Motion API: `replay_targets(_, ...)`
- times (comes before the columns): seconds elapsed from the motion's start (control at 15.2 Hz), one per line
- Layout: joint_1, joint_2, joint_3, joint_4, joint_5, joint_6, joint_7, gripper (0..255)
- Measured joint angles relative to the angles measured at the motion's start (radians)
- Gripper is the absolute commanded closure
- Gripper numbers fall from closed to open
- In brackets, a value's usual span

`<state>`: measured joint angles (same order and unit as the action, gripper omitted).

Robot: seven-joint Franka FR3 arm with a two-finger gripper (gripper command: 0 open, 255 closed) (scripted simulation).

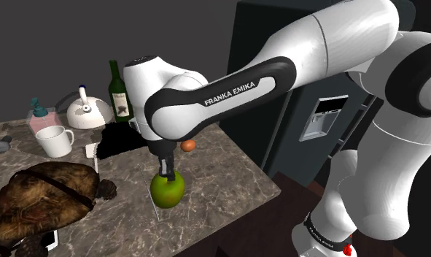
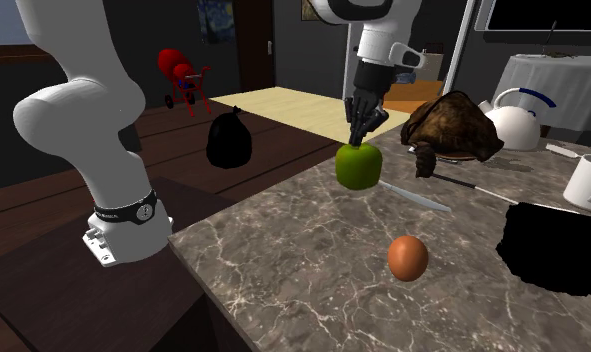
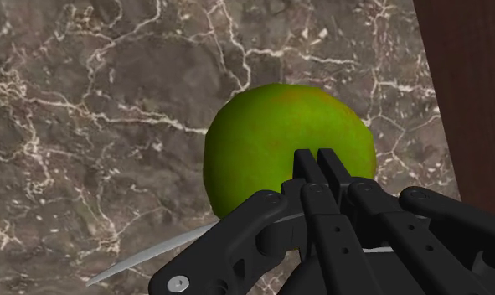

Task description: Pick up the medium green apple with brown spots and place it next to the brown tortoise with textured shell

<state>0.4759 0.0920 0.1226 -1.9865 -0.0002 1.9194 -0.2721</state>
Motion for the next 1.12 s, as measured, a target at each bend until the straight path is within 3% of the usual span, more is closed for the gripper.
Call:
replay_targets(0.26, 0.0, 0.0, 0.0, -0.001, 0.0, 0.001, 0.0, 255)
replay_targets(0.33, 0.0, 0.0, 0.0, -0.001, 0.0, 0.002, 0.0, 0)
replay_targets(0.73, 0.0, 0.0, 0.0, -0.001, 0.0, 0.002, 0.0, 0)
replay_targets(1.12, -0.001, -0.008, -0.001, 0.109, 0.001, -0.115, -0.001, 0)
